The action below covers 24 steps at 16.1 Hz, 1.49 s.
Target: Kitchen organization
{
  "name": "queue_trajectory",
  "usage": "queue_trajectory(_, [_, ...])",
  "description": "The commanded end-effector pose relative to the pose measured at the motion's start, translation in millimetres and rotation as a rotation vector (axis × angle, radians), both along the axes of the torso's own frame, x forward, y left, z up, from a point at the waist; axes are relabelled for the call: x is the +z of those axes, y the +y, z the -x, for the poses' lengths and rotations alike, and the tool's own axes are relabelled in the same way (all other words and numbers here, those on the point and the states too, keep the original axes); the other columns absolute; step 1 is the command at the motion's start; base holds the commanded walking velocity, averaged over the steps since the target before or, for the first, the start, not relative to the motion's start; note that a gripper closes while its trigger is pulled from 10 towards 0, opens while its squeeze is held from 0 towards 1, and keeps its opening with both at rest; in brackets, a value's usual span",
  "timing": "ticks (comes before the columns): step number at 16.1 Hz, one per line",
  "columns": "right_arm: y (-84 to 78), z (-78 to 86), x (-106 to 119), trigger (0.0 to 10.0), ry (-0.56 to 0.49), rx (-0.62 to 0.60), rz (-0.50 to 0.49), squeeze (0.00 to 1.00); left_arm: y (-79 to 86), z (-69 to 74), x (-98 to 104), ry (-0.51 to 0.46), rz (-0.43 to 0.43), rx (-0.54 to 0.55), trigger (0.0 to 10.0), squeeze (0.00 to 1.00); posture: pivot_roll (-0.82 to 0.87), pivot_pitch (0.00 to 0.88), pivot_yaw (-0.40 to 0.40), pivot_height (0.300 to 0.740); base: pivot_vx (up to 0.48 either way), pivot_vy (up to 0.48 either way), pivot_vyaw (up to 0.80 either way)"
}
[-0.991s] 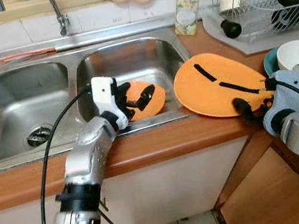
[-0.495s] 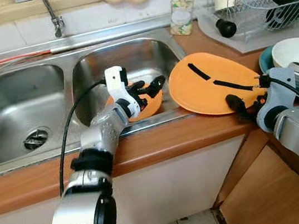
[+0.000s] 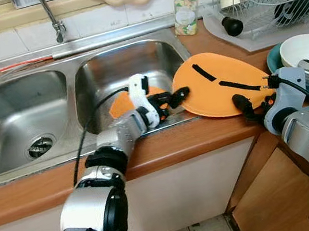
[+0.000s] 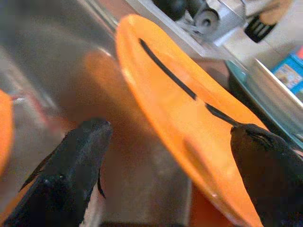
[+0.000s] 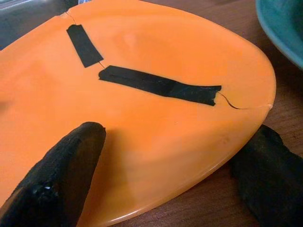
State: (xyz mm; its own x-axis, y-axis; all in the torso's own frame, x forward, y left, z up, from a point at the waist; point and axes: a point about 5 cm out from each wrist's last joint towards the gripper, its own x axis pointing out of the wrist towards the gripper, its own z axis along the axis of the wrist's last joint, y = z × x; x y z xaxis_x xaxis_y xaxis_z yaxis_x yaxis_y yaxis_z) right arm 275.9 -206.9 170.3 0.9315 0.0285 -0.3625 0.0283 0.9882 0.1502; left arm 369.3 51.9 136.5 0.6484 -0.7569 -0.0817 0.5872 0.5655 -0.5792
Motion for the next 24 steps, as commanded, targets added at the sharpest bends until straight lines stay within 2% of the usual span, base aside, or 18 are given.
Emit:
queue_trajectory(1, [8.8, -1.5, 3, 10.0, -0.024, 0.045, -0.016, 0.00, -1.7, -0.8, 1, 0.008, -0.002, -0.018, 10.0, 0.00, -0.18, 0.000, 0.126, 0.740, 0.000, 0.000, 0.00])
queue_trajectory(2, [9.9, -2.6, 5, 10.0, -0.035, 0.052, -0.018, 0.00, -3.7, -0.6, 2, 0.017, 0.022, -0.025, 10.0, 0.00, -0.18, 0.000, 0.128, 0.740, 0.000, 0.000, 0.00])
queue_trajectory(3, [11.1, -3.6, 7, 10.0, -0.045, 0.057, -0.019, 0.00, -4.5, -0.9, 4, 0.025, 0.063, -0.027, 8.2, 0.00, -0.18, 0.000, 0.128, 0.740, 0.000, 0.000, 0.00])
queue_trajectory(4, [12.9, -4.9, 10, 10.0, -0.058, 0.066, -0.021, 0.00, -3.9, -1.6, 7, 0.018, 0.103, -0.032, 2.5, 0.00, -0.18, 0.000, 0.128, 0.740, 0.000, 0.000, 0.00])
queue_trajectory(5, [14.1, -6.2, 11, 10.0, -0.067, 0.070, -0.024, 0.00, -3.2, -1.5, 9, 0.016, 0.137, -0.039, 0.0, 0.00, -0.18, 0.000, 0.126, 0.740, 0.000, 0.000, 0.00])
queue_trajectory(7, [16.3, -8.4, 14, 10.0, -0.086, 0.078, -0.028, 0.00, -2.0, -1.0, 12, 0.007, 0.183, -0.057, 0.0, 0.00, -0.18, 0.000, 0.126, 0.740, 0.000, 0.000, 0.00])
queue_trajectory(10, [20.6, -15.0, 20, 10.0, -0.123, 0.093, -0.034, 0.00, 0.6, 2.6, 16, -0.073, 0.217, -0.121, 0.0, 0.00, -0.16, 0.000, 0.110, 0.740, 0.000, 0.000, 0.00])
queue_trajectory(20, [27.2, -24.5, 28, 10.0, -0.174, 0.123, -0.023, 0.00, 11.3, 5.3, 22, -0.121, 0.282, -0.115, 0.0, 0.00, -0.14, 0.000, 0.097, 0.740, 0.000, 0.000, 0.00])
queue_trajectory(24, [29.4, -27.4, 34, 10.0, -0.209, 0.128, -0.024, 0.00, 19.1, 4.2, 33, -0.160, 0.337, -0.073, 0.0, 0.00, -0.13, 0.000, 0.082, 0.740, 0.000, 0.000, 0.00])
